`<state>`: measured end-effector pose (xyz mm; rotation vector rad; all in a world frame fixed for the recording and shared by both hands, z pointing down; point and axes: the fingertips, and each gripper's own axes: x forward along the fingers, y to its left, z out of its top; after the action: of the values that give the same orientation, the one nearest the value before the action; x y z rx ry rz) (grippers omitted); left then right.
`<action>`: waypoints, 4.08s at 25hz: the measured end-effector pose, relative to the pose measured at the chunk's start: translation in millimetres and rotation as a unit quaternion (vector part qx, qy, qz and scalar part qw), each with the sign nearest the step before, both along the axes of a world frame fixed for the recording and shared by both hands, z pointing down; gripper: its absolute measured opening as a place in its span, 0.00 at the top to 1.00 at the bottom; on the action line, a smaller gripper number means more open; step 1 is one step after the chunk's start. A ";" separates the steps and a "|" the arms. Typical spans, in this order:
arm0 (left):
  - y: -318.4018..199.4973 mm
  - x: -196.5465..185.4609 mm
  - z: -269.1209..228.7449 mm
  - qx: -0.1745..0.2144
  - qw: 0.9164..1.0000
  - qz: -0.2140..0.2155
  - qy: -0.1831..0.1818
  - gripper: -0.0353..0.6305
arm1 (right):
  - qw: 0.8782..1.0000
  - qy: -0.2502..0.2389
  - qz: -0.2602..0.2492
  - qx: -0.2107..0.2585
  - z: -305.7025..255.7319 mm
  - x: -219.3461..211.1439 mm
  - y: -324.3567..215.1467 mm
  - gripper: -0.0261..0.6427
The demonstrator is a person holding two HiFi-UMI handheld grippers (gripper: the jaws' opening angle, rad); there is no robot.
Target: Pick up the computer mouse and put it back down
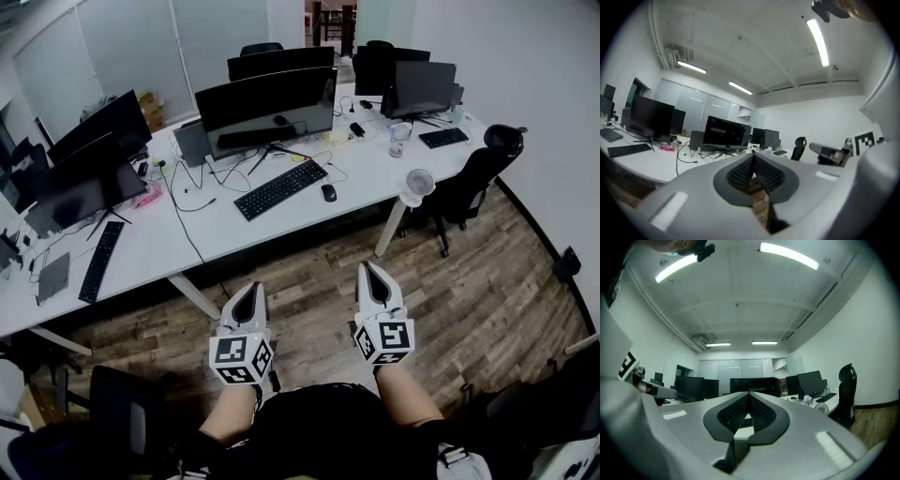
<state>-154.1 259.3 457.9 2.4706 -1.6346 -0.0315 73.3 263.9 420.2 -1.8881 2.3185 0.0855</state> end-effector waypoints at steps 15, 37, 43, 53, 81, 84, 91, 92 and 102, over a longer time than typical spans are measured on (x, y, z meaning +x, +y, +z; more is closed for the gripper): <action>-18.8 -32.8 1.3 0.013 1.000 0.023 -0.004 0.87 | 1.000 0.006 0.018 0.012 -3.2 -34.0 -9.8 0.96; -206.3 6.7 22.4 0.002 1.000 0.007 -0.008 0.87 | 0.999 -0.008 0.031 0.004 17.4 31.0 -216.5 0.96; -285.4 40.1 14.9 -0.012 1.000 -0.001 -0.015 0.87 | 1.000 -0.013 0.013 -0.015 13.6 60.3 -308.4 0.96; -395.7 81.2 21.3 -0.034 0.999 -0.027 -0.027 0.87 | 0.998 -0.015 -0.029 -0.053 36.4 91.3 -427.5 0.96; -485.1 10.6 36.3 -0.066 0.994 -0.090 -0.023 0.87 | 0.965 0.052 -0.058 -0.250 199.1 33.8 -565.8 0.60; -485.0 1.8 39.1 -0.069 0.993 -0.096 -0.023 0.87 | 0.954 0.067 -0.051 -0.287 232.9 33.6 -566.5 0.58; -482.0 -14.6 44.8 -0.077 0.991 -0.109 -0.023 0.87 | 0.930 0.097 -0.010 -0.354 302.6 51.6 -562.1 0.56; -481.4 -16.6 45.7 -0.078 0.990 -0.111 -0.023 0.87 | 0.927 0.099 -0.009 -0.361 310.1 52.8 -560.7 0.56; -475.5 -29.7 53.6 -0.090 0.988 -0.125 -0.028 0.87 | 0.913 0.108 -0.017 -0.394 348.1 50.3 -555.7 0.53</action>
<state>-183.8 -216.2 511.5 2.1414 -1.8717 0.1454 123.6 -291.8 768.3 -2.2390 2.7986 -0.8047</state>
